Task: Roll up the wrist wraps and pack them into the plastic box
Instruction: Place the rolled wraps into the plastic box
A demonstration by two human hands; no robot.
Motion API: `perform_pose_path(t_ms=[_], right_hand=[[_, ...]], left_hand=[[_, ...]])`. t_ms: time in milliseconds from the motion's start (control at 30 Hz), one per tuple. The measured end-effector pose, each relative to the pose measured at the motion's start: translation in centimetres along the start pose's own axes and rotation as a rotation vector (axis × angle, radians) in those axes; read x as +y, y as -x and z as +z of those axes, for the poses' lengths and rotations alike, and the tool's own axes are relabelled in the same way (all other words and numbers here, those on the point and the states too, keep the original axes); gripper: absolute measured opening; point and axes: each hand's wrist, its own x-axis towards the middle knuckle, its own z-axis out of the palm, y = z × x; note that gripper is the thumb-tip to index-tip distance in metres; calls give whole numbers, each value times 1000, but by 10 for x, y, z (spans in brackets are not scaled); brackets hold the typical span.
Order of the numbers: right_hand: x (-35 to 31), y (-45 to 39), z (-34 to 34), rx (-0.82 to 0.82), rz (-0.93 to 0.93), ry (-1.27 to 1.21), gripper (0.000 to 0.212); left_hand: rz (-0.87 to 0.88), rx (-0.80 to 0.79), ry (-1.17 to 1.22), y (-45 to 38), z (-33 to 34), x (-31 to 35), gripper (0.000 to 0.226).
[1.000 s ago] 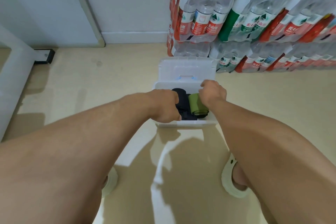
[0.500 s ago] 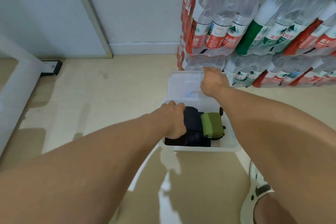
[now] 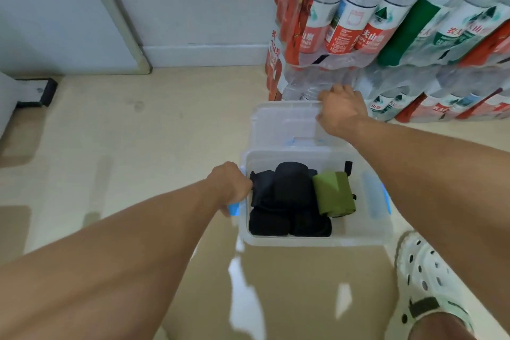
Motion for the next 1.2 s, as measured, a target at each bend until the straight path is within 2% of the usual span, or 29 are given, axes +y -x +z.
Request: perform_pose_path(t_ms=[100, 167, 233, 333, 433, 567, 700, 833, 900, 967, 1000, 1067, 1133, 1200], right_hand=[[3, 14, -31, -59, -142, 0, 34], [6, 36, -50, -49, -228, 4, 18], [8, 65, -64, -10, -278, -30, 14], [14, 111, -70, 41, -368, -72, 18], [19, 152, -47, 49, -480, -28, 28], [19, 188, -2, -37, -545, -93, 36], [15, 212, 19, -143, -597, -149, 40], [20, 220, 17, -179, -580, -233, 34], [35, 212, 15, -81, -491, -327, 32], [56, 199, 18, 13, -177, -419, 37], [64, 193, 17, -17, 28, -457, 50], [77, 187, 19, -195, 335, -553, 79], [83, 187, 23, -353, 466, -669, 92], [88, 192, 30, -465, 550, -837, 90]], left_hand=[[30, -1, 5, -1, -4, 0, 27], [42, 31, -13, -1, -5, 0, 27], [49, 71, -16, 2, -5, 1, 30], [55, 95, 32, 8, -8, 0, 40], [55, 2, 154, 15, -15, -9, 50], [91, -103, 201, 25, -21, -20, 34], [75, -106, 282, 30, -14, -26, 34], [90, -123, 179, 31, -4, -20, 36], [89, -126, 193, 28, -2, -17, 35], [80, -160, 215, 28, -3, -17, 34], [80, -178, 213, 29, -4, -18, 33], [88, -178, 177, 30, -6, -20, 40], [95, -151, 103, 31, -5, -23, 55], [76, -190, 51, 34, -4, -26, 67]])
